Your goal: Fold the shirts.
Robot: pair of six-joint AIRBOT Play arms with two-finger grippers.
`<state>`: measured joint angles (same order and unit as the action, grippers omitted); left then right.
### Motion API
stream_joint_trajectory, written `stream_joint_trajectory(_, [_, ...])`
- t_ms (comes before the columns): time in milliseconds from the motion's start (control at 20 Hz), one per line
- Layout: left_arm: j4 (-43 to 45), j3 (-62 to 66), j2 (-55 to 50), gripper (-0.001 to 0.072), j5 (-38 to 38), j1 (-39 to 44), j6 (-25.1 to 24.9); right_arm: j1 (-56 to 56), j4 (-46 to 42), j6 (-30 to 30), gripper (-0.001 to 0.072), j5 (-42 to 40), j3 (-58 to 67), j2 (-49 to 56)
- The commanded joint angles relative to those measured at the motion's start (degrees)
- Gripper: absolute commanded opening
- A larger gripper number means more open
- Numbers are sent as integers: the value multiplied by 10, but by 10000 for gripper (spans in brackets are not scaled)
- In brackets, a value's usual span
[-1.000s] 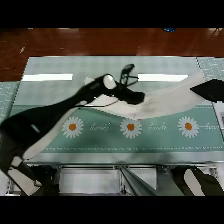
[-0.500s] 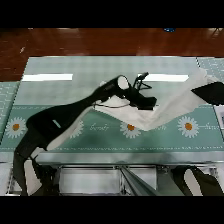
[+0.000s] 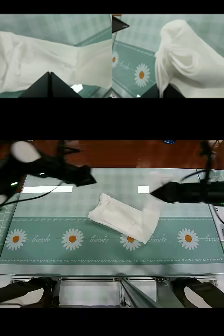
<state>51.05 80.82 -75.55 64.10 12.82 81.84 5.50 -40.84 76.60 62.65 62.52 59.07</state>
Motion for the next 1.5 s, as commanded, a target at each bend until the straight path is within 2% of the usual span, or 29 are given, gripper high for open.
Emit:
stream_joint_trajectory(0, [17,-177,195,19,-61,-55,-8,112,29,-2,20,-97,66,158])
stream_joint_trajectory(200, [12,-334,316,19,-73,-53,10,176,49,-5,20,-106,168,325])
stream_joint_trajectory(350, [-14,-412,341,19,-111,-47,24,203,50,12,21,-106,222,409])
stream_joint_trajectory(400, [-31,-432,337,19,-132,-40,24,210,50,14,125,-112,228,426])
stream_joint_trajectory(450, [-46,-449,332,19,-156,-31,24,212,52,23,420,-118,228,436])
stream_joint_trajectory(600, [-57,-468,314,19,-197,-8,24,181,61,23,410,-53,228,416])
stream_joint_trajectory(750, [-58,-468,309,19,-207,-11,22,82,36,15,409,79,228,329])
stream_joint_trajectory(850, [-58,-468,309,19,-208,-11,22,4,-43,14,409,156,226,246])
stream_joint_trajectory(950, [-58,-468,309,19,-208,-10,22,-61,-194,44,409,177,186,143])
stream_joint_trajectory(1050, [-58,-468,309,19,-208,-9,17,-107,-328,131,409,111,64,29])
stream_joint_trajectory(1150, [-58,-468,309,19,-207,-8,13,-133,-354,224,409,-3,-115,-78])
stream_joint_trajectory(1250, [-58,-468,309,19,-209,-8,13,-127,-290,261,409,-99,-262,-129])
stream_joint_trajectory(1350, [-58,-468,309,18,-209,-8,14,-107,-171,236,409,-158,-363,-122])
stream_joint_trajectory(1450, [-58,-468,309,19,-210,-9,14,-81,-94,190,409,-188,-399,-82])
